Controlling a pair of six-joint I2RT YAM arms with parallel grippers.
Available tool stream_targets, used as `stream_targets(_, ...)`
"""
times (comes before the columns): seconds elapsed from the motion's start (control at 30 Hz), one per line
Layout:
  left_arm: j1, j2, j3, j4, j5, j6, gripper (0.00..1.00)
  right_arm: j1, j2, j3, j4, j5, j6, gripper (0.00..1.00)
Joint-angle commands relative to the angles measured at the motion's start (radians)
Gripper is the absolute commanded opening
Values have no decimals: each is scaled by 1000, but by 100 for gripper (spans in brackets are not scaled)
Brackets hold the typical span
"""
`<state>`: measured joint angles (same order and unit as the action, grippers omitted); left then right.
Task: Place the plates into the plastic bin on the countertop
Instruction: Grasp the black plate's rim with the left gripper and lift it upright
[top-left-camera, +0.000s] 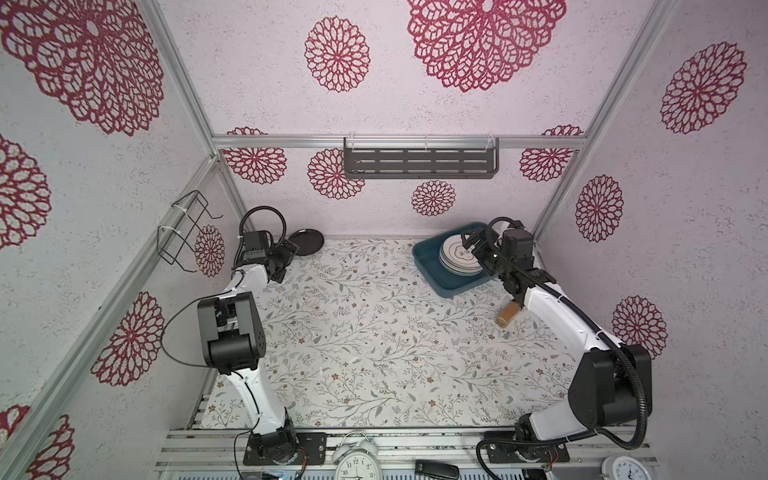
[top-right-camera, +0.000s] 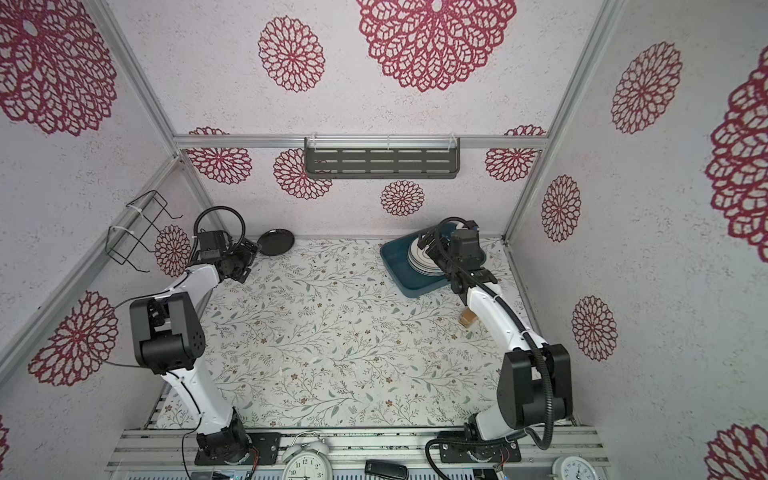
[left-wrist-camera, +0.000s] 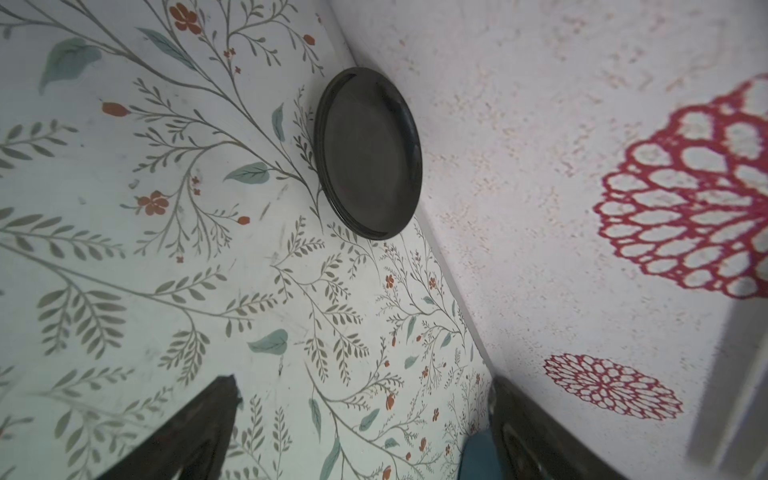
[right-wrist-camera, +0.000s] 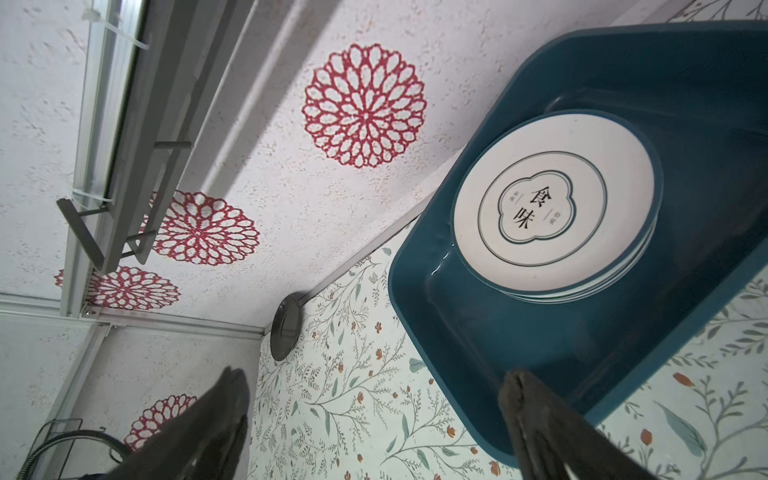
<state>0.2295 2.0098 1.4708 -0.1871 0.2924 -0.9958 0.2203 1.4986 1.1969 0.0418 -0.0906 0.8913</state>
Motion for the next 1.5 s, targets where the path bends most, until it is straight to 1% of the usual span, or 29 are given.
stream_targets(0.0, 24, 84, 38, 82, 63, -62, 97, 28, 5, -10, 86, 71, 28, 99)
stream_targets(0.17, 34, 211, 101, 180, 126, -147, 99, 55, 21, -21, 100, 128, 52, 99)
stream_targets(0.27, 34, 273, 133, 218, 131, -193, 99, 67, 32, -19, 107, 160, 72, 99)
stream_targets(0.33, 32, 314, 147, 258, 144, -236, 98, 80, 32, -21, 118, 203, 82, 99)
stream_targets(0.43, 29, 383, 199, 270, 168, -279, 94, 92, 38, -12, 133, 235, 88, 99)
stream_targets(0.7, 18, 484, 258, 252, 130, -349, 86, 113, 45, 12, 80, 302, 107, 99)
stream_targets(0.8, 9, 519, 294, 228, 130, -358, 81, 119, 39, 13, 56, 327, 115, 99)
stream_targets(0.97, -11, 562, 348, 148, 98, -371, 67, 132, 20, 10, 28, 374, 123, 99)
stream_targets(1.07, -13, 571, 347, 146, 82, -394, 58, 137, 8, 8, 7, 396, 126, 99)
stream_targets(1.27, -16, 597, 366, 130, 74, -408, 46, 145, -16, 2, -24, 429, 136, 99)
stream_targets(1.4, -17, 626, 379, 167, 100, -460, 35, 145, -25, -1, -35, 449, 143, 99)
stream_targets(1.47, -21, 637, 394, 162, 102, -466, 30, 144, -27, -7, -29, 455, 148, 99)
